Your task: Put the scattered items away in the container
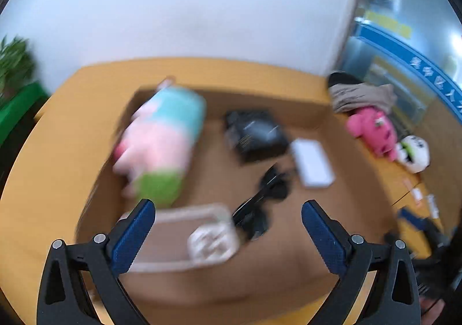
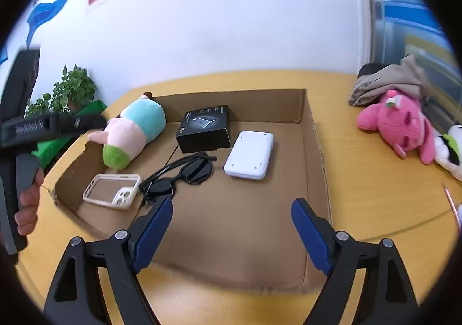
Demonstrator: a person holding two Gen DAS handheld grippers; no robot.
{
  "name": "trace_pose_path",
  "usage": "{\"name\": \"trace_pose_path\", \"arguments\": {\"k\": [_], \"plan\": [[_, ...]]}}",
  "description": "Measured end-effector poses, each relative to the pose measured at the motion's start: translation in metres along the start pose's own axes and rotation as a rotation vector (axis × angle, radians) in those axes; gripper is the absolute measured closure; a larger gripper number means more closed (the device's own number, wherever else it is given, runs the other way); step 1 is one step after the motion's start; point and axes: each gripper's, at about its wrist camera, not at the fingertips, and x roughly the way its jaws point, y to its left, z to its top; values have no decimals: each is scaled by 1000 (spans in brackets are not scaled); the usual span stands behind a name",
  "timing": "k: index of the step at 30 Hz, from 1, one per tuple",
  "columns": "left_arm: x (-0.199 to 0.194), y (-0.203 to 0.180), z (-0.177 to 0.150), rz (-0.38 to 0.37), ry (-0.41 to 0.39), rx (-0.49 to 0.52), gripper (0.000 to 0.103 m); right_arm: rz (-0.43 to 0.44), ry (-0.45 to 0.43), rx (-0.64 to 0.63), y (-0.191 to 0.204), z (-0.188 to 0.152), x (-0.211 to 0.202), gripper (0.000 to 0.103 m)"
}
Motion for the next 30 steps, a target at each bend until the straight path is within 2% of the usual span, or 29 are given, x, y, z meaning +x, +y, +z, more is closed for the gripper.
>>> {"name": "trace_pose_path", "arguments": {"k": [1,2,3,5,6,8,10,16,17,24,28,30], "plan": [[4,6,-10,25,8,-6,0,-7,-18,-6,27,-2,-34,18],[8,12,-20,52,17,-11,0,-13,-29,-9,39,-9,-43,18],[11,18,-29,72,22,-14,0,-13,-25,-6,61,-6,-70,18],[17,22,-46,81,26,-4,0,-21,-11,-6,82,-5,-85,18],[19,19,-53,101,13,34,0,-28,-10,-6,84,-6,-82,18],[20,3,-62,196,-19,125,0,-52,-34,-26,94,-1,-74,16],[20,2,-66,172,-35,101,0,-49,-46,-35,95,3,-67,11],[14,4,-72,220,-161,70,0,-60,-111,-56,79,3,-61,7],[13,4,-74,227,-175,61,0,-65,-114,-52,78,1,-64,1],[8,0,-84,258,-229,-54,0,-49,-109,-76,67,1,-71,0],[6,-7,-88,276,-280,-66,0,-40,-102,-85,56,5,-68,0],[6,-7,-88,273,-281,-64,0,-67,-81,-66,60,6,-69,0]]}}
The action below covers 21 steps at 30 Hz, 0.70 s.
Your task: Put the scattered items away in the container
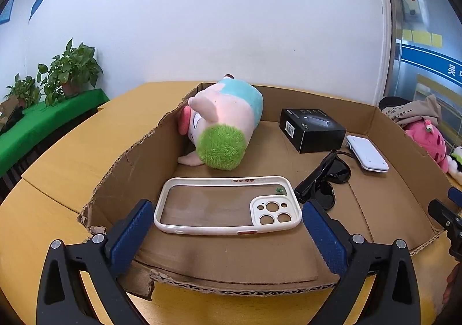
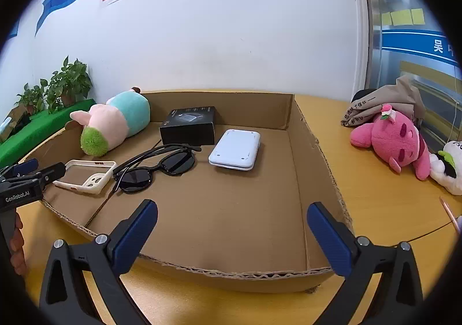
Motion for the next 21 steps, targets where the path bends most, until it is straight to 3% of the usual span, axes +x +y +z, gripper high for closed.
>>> {"name": "trace_pose_path", "arguments": {"k": [6,21], "plan": [[1,2,1,-13,4,6,0,-61,-10,24,21,-5,-16,0],[1,4,2,-8,4,1,0,-57,-28,22,24,-9,-25,0]]}}
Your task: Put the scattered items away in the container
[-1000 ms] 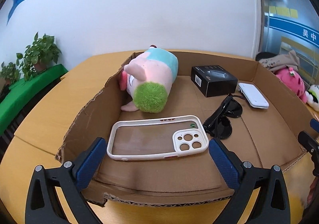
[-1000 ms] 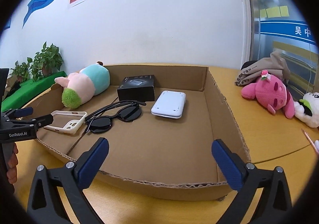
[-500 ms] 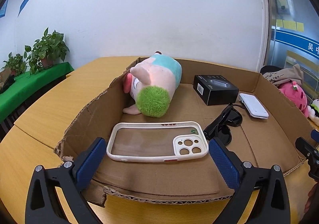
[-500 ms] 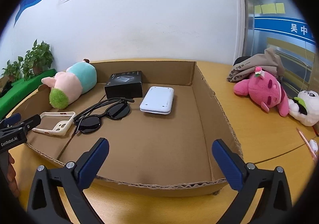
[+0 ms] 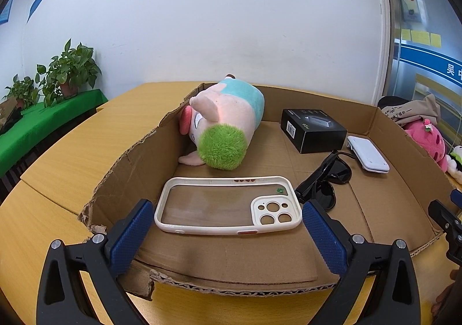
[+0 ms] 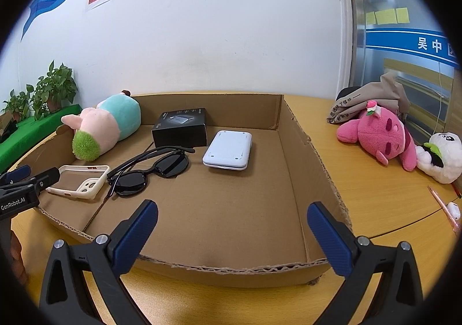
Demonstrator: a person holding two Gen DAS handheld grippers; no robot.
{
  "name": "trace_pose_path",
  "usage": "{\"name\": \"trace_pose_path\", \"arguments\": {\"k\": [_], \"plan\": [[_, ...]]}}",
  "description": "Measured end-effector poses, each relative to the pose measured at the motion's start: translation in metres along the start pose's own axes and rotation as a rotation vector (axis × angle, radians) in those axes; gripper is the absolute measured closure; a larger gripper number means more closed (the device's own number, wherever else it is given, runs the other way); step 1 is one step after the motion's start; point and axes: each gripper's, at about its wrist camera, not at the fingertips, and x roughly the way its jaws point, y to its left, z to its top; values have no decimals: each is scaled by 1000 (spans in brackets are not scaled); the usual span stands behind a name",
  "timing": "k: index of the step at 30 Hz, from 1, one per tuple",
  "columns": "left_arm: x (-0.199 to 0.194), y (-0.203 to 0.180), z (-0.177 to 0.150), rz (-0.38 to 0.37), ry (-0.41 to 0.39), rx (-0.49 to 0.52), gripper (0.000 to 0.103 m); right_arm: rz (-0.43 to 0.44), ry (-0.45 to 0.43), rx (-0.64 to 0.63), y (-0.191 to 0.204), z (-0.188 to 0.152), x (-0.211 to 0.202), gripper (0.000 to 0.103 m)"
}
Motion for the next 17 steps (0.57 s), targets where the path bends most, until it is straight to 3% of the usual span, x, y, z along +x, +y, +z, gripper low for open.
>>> {"name": "trace_pose_path", "arguments": {"k": [17], "plan": [[-1,-1,-1,6,4,-3,0,4,1,-4,2,-1,-4,0]]}}
